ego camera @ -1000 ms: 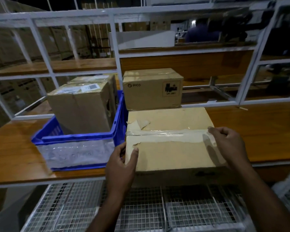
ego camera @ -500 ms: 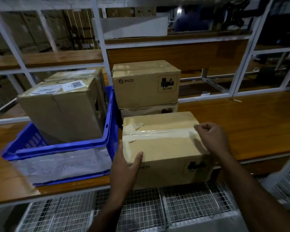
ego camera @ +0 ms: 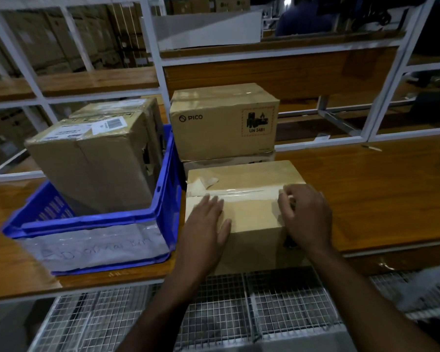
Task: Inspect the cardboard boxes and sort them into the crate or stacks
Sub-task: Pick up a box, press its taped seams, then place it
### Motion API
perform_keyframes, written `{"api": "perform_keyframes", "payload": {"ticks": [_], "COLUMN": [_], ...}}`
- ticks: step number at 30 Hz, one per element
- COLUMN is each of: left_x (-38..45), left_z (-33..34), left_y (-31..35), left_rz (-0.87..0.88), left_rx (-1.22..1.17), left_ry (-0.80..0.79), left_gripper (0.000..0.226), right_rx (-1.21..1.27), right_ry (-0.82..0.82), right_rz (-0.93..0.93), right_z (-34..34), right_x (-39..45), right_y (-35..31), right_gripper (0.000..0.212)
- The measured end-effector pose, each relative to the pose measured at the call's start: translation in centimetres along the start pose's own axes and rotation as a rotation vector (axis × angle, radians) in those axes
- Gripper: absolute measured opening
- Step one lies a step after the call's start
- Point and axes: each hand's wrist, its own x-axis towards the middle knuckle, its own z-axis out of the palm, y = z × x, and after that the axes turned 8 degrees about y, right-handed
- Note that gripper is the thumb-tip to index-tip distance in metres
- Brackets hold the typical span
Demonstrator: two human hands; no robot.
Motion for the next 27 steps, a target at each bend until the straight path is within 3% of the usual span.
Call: {"api": "perform_keyframes", "payload": {"ticks": [5,9,17,22,27], "left_x": [0.7,0.2,0.5,0.3,0.1], "left_z": [0.7,1.4,1.5,1.5,1.1], "left_y": [1.6,1.2,1.0,1.0,0.9], "left_rz": [0.15,0.201,0.18,0.109,0.033], "left_rx": [0.104,0.236,0.22,0.333,0.342], "left_ry": [-0.199,-0.217,-0.241,-0.24,-0.207], "left_gripper": [0.073,0.087,0.09,0.101,0.103], "right_rx": [0.019,0.015,0.02,-0.075,-0.111], "right_ry": [-0.166,-0.235,-0.248,-0.369,-0.37], "right_rz": [-0.114,-0.153,-0.156,-0.203,-0.175], "right_z": [1.0,0.9,0.9,-0.1,-0.7], "right_x": [-4.9,-5.2,-4.8,-4.5,-4.0], "right_y": [-1.4,-0.9,-0.9,-0.4,-0.2], "right_gripper": [0.034,0.044,0.044,0.057,0.061]}}
